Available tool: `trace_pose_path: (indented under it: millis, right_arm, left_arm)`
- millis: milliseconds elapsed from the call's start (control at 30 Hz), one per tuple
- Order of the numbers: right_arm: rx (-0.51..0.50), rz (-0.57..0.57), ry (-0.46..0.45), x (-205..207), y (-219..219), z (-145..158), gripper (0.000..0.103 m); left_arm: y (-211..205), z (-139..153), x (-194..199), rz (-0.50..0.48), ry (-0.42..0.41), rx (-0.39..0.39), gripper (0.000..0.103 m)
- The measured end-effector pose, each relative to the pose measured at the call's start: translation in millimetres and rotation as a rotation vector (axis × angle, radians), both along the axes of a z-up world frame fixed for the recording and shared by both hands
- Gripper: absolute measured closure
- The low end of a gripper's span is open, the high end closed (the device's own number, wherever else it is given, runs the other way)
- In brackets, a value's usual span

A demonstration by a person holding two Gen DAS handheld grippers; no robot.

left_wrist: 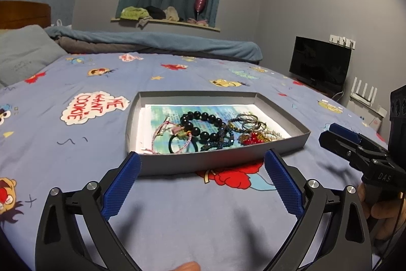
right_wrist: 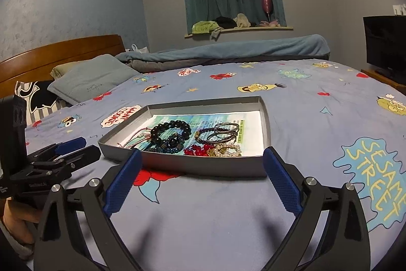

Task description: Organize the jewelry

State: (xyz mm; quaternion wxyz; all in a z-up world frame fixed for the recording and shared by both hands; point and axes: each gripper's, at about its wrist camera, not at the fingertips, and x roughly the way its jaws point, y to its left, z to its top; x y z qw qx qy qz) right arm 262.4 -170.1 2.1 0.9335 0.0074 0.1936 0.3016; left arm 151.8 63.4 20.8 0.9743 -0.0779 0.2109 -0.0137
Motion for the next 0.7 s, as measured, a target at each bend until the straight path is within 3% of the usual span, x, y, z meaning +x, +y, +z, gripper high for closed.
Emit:
trace_pose_path:
  millis: [700]
  right_arm:
    - [-0.041, 0.002, -0.038, -10.4, 6.6, -0.8, 0.006]
  left_arm:
    - [-1.1, 4.5, -8.5, 0.08, -0.021, 0.04, 0.005]
